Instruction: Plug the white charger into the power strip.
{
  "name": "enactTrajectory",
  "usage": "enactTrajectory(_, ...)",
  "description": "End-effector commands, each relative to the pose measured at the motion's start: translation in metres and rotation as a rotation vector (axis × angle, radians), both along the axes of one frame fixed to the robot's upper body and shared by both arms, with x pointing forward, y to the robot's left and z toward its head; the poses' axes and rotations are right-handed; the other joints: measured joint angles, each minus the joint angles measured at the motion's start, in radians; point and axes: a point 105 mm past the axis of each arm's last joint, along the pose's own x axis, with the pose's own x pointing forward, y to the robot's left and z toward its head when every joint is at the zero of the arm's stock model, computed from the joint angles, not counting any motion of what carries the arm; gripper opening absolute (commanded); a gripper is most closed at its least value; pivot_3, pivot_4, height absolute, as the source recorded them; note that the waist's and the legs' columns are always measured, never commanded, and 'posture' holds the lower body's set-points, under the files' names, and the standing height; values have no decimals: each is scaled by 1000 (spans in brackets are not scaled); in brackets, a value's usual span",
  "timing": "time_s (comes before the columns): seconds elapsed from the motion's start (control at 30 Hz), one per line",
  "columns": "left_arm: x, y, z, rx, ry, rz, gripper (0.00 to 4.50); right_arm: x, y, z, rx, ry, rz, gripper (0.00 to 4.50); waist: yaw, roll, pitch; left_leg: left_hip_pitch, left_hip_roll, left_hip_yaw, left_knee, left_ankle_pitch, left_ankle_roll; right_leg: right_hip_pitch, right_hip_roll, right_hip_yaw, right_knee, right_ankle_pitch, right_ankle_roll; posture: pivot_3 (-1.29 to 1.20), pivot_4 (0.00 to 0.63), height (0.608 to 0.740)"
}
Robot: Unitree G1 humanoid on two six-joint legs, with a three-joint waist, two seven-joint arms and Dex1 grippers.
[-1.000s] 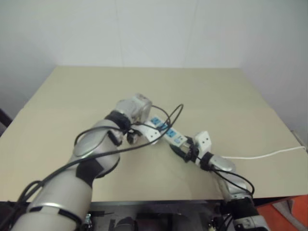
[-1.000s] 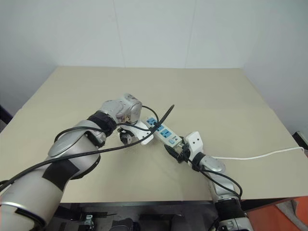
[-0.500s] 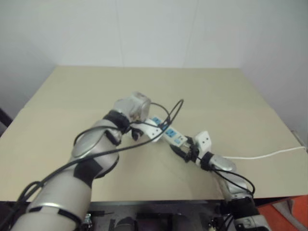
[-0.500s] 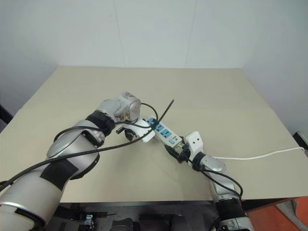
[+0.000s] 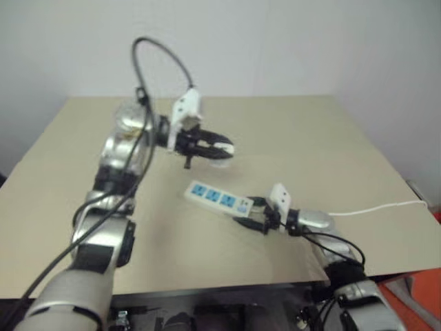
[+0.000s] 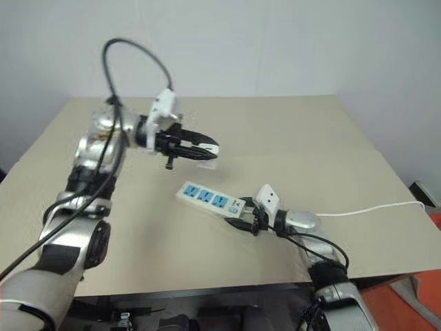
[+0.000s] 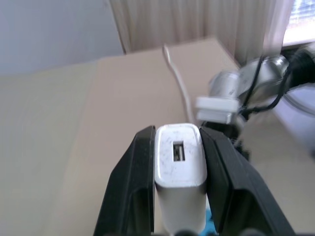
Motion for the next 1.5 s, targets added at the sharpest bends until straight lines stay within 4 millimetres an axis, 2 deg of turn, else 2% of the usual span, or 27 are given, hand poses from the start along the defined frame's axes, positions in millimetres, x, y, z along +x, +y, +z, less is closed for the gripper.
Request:
enactTrajectory(0.03, -22, 9, 8, -109, 55, -58, 1045, -1, 13, 14, 9, -57, 150, 3418, 0, 0, 0, 0, 0, 0, 0, 0, 0, 0, 0, 0, 0, 0, 0, 0, 150, 740)
enactTrajectory(0.17, -32, 13, -20, -127, 143, -28, 1045, -4, 18, 8, -28, -48, 268, 3418, 2, 0, 0, -1, 0, -1, 0, 0, 0, 0, -2, -1, 1, 1, 0, 0, 150, 740)
enactTrajectory(0.27, -39, 12, -32, -114, 176, -31, 1045, -7, 16, 0, -55, -20, 319, 3418, 10, 0, 0, -1, -1, -1, 0, 0, 0, 1, -5, -1, 1, 1, 1, 0, 150, 740)
enactTrajectory(0.37, -40, 11, -45, -76, 180, -20, 1045, -7, 15, -5, -67, -13, 326, 3418, 13, 0, 0, 0, -1, -1, 0, 0, 0, 2, -5, -2, 0, 2, 1, 0, 150, 740)
enactTrajectory(0.57, -34, 12, -55, -75, 218, -1, 1045, -7, 8, -16, -109, 2, 315, 3418, 19, 1, 0, 2, -1, -1, -1, 0, -1, 3, -5, -1, 0, 2, 1, 0, 150, 740)
enactTrajectory(0.8, -34, 14, -87, 74, 203, -7, 1045, -8, 6, -24, -110, 21, 294, 3418, 23, 1, 0, 5, -1, 0, -1, 0, -1, 5, -5, -1, -1, 1, 1, 0, 150, 740)
enactTrajectory(1.3, -13, -1, -93, 38, 243, -59, 1045, -9, 9, -31, -113, 30, 278, 3418, 24, 1, 0, 6, -3, 0, 0, 0, -1, 6, -4, -1, -2, 1, 1, 0, 150, 740)
enactTrajectory(1.5, -8, -8, -102, 58, 272, -76, 1045, -11, 11, -34, -109, 28, 276, 3418, 22, 1, 0, 6, -3, 1, 0, 0, -1, 6, -4, -1, -2, 1, 1, 0, 150, 740)
